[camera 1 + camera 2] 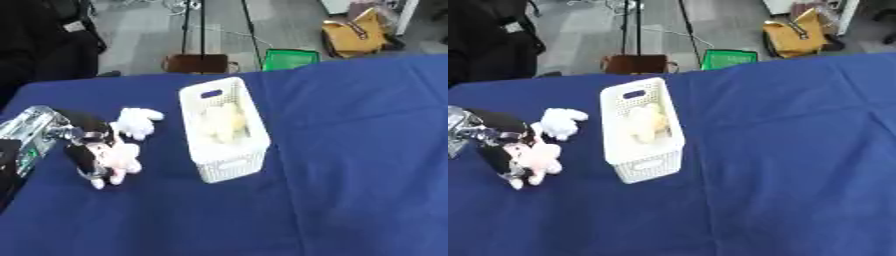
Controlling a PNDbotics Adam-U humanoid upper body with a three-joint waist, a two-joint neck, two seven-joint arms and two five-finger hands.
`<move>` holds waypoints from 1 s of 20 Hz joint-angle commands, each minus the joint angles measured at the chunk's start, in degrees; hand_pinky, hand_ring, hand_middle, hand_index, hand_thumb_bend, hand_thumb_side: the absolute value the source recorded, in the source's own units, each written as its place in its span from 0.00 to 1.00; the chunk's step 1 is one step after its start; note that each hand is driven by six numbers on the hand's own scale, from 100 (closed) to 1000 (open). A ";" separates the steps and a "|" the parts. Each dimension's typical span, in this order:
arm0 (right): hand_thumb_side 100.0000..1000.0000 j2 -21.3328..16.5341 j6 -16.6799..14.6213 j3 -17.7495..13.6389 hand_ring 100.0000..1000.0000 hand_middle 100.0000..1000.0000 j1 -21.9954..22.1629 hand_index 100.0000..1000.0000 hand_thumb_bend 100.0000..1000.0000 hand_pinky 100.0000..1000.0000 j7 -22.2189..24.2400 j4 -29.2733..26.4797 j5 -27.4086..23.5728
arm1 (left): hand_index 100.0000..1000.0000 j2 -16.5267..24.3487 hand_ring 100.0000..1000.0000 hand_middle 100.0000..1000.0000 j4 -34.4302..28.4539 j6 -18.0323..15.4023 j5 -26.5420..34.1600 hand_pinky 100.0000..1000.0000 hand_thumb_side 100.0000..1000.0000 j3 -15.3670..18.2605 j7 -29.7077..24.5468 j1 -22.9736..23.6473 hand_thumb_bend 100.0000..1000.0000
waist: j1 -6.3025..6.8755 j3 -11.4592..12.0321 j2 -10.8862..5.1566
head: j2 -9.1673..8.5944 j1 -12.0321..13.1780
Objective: Pick up objects on the table and place them in the box.
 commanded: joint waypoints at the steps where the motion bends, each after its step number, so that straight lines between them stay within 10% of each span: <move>1: 0.81 -0.63 -1.22 -0.10 0.58 0.53 -0.24 0.70 0.00 0.69 -0.98 -1.13 -0.34 | 0.59 2.66 0.75 0.67 -1.51 -3.67 0.53 0.69 0.50 0.48 -4.07 -1.54 0.22 | -0.25 0.09 -1.23 | -0.25 -0.12; 20: 0.81 -0.76 -1.18 -0.05 0.58 0.53 0.08 0.70 0.00 0.70 -0.86 -1.13 -0.50 | 0.57 6.99 0.74 0.68 -9.32 -1.57 7.12 0.69 0.48 0.94 -7.46 -3.28 0.17 | -0.06 0.40 -1.96 | 0.37 -0.43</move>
